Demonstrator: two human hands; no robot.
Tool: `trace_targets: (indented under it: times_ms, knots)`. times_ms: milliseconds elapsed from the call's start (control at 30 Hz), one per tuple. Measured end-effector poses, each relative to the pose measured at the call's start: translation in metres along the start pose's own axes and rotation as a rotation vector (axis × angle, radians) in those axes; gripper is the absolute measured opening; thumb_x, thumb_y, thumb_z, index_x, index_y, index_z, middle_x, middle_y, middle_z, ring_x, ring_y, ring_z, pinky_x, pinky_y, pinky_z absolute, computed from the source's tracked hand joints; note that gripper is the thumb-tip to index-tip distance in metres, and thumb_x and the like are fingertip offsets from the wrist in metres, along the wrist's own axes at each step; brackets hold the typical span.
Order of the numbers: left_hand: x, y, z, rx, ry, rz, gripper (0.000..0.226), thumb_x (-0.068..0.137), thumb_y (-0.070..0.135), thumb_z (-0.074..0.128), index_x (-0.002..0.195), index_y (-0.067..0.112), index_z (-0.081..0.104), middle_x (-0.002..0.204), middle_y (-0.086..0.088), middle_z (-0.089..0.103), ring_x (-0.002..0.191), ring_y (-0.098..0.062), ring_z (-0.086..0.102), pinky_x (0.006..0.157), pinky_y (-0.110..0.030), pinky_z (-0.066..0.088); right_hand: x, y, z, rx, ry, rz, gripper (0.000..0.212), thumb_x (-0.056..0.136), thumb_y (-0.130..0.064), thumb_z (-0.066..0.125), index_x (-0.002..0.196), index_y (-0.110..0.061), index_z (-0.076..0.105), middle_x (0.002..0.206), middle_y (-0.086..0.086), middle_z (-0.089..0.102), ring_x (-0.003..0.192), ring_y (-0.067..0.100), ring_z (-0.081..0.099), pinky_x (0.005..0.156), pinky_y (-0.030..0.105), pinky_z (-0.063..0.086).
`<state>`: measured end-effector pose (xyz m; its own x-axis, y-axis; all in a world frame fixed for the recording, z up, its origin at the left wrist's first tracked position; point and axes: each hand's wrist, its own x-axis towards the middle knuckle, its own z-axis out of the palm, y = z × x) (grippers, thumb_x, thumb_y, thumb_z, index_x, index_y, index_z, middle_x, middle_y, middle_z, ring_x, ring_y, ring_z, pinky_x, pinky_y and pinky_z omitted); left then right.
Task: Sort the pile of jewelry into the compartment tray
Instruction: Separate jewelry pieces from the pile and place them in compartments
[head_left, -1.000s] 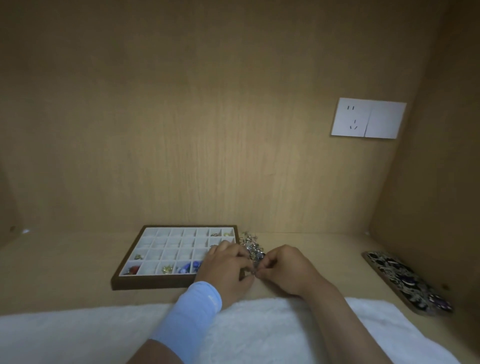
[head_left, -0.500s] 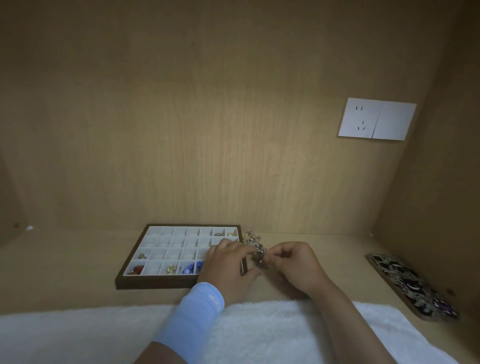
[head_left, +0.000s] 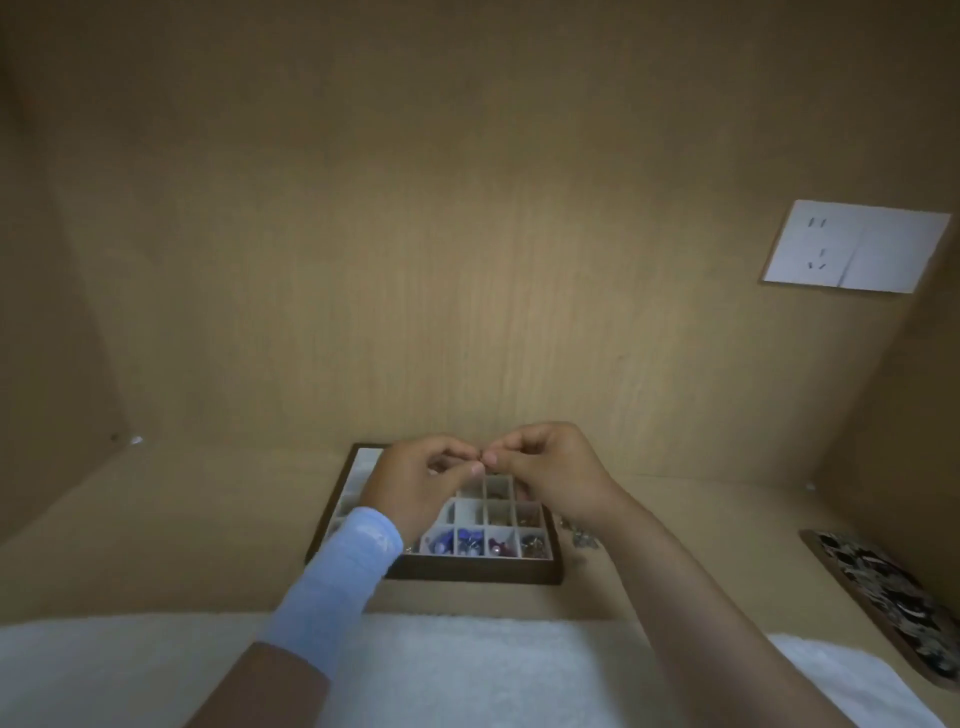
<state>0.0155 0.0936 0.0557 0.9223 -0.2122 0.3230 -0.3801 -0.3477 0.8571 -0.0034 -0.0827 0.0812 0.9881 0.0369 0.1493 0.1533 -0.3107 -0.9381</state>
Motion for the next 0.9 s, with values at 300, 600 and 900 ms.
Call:
trace_targets:
  times_ms: [300, 600, 900]
  knots:
    - [0.004, -0.06, -0.089, -0.025, 0.109, -0.061, 0.02, 0.081, 0.01, 0.077, 0.075, 0.029, 0.076, 0.077, 0.011, 0.076, 0.071, 0.0, 0.066, 0.072, -0.01, 0.049, 0.065, -0.026, 0.086, -0.376, -0.286, -0.098, 0.007, 0.089, -0.024, 0.073, 0.083, -0.027, 0.076, 0.069, -0.022, 0.07, 0.067, -0.011, 0.062, 0.072, 0.017, 0.046]
    - [0.001, -0.11, -0.101, 0.078, -0.016, -0.203, 0.024, 0.084, 0.008, 0.07, 0.095, 0.029, 0.067, 0.091, 0.007, 0.064, 0.073, 0.002, 0.057, 0.072, -0.012, 0.042, 0.074, -0.02, 0.121, -0.809, -0.488, -0.113, 0.007, 0.09, -0.03, 0.071, 0.083, -0.03, 0.074, 0.083, -0.012, 0.07, 0.079, 0.001, 0.063, 0.079, 0.027, 0.052]
    - [0.008, -0.117, -0.095, 0.13, 0.012, -0.223, 0.019, 0.085, 0.013, 0.067, 0.101, 0.021, 0.072, 0.102, 0.002, 0.061, 0.074, 0.003, 0.053, 0.081, -0.019, 0.044, 0.074, -0.016, 0.137, -1.008, -0.496, -0.152, 0.009, 0.088, -0.032, 0.07, 0.09, -0.027, 0.077, 0.088, -0.012, 0.073, 0.081, 0.004, 0.063, 0.082, 0.033, 0.055]
